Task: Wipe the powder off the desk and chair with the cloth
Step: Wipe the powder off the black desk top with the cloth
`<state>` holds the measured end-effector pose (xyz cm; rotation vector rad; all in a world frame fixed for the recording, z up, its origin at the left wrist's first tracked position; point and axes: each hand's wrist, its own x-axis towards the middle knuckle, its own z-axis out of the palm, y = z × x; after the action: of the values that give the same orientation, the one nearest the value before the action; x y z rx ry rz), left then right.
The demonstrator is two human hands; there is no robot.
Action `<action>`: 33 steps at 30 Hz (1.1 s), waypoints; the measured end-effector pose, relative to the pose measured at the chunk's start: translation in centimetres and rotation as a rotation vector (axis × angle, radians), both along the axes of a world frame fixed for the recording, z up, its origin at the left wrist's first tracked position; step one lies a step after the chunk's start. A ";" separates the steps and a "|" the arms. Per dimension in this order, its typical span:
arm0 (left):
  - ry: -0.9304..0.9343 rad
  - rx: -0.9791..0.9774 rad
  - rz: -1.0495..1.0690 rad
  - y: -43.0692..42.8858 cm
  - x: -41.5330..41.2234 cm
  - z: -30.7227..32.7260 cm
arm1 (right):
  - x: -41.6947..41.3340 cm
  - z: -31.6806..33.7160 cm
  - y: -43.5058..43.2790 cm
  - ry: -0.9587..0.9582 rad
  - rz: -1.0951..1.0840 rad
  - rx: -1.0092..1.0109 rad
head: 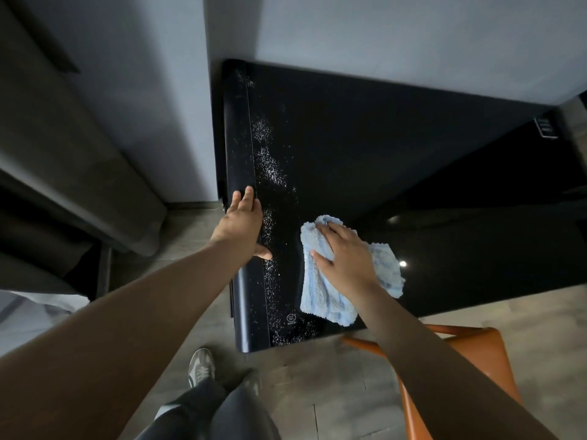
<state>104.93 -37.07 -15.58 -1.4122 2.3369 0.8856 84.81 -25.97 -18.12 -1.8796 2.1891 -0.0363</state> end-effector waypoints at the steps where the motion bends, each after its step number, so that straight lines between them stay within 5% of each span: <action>1: -0.004 -0.001 -0.001 0.0 0.0 0.0 | 0.2 0.1 0.5 -0.003 0.000 -0.002; 22: -0.049 -0.081 -0.042 0.4 0.1 -0.2 | 4.5 1.4 13.3 -0.090 -0.085 -0.041; 33: -0.052 -0.083 -0.048 0.4 0.1 0.0 | 5.5 3.6 15.7 -0.160 -0.202 0.142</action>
<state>105.05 -36.66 -15.63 -1.3877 2.3832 0.7378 90.34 -10.31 -14.55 -1.5214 2.2007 -0.0652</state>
